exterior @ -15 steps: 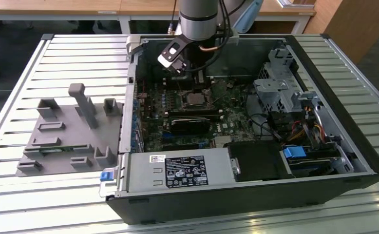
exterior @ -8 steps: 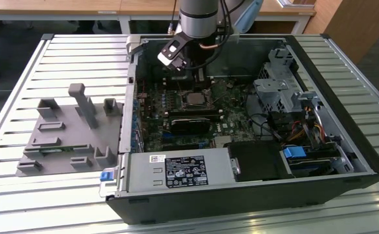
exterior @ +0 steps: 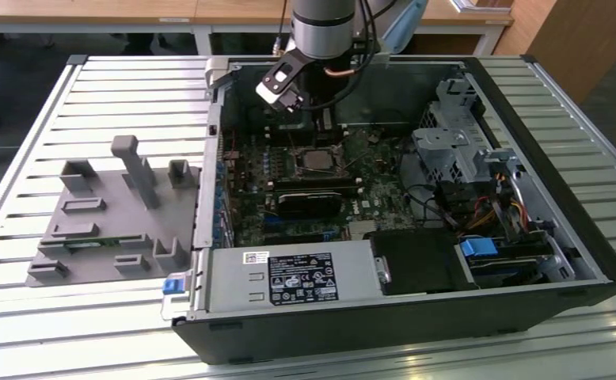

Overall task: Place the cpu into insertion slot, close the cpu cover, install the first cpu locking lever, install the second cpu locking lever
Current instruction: 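Close the cpu cover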

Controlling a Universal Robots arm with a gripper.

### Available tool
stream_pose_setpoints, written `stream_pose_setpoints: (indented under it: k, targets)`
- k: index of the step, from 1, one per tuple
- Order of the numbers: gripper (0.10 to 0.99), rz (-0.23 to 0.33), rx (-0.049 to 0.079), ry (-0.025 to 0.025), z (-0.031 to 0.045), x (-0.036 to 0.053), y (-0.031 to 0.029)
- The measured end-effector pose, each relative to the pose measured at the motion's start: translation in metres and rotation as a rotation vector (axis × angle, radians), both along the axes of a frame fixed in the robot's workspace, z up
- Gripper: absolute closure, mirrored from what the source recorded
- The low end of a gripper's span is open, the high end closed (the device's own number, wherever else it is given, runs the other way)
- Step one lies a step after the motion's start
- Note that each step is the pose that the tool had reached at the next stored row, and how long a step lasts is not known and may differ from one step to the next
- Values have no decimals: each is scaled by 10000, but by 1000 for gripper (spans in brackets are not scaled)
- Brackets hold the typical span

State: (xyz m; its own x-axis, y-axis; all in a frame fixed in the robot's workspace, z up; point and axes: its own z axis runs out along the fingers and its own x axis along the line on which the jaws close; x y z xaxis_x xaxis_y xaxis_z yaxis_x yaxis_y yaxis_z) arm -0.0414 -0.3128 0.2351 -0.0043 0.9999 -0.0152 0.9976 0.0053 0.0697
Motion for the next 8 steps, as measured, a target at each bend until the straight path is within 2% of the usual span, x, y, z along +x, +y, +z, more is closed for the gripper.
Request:
stream_pose_setpoints:
  k: [8]
  targets:
    - [961, 1, -4, 4, 29, 0, 1]
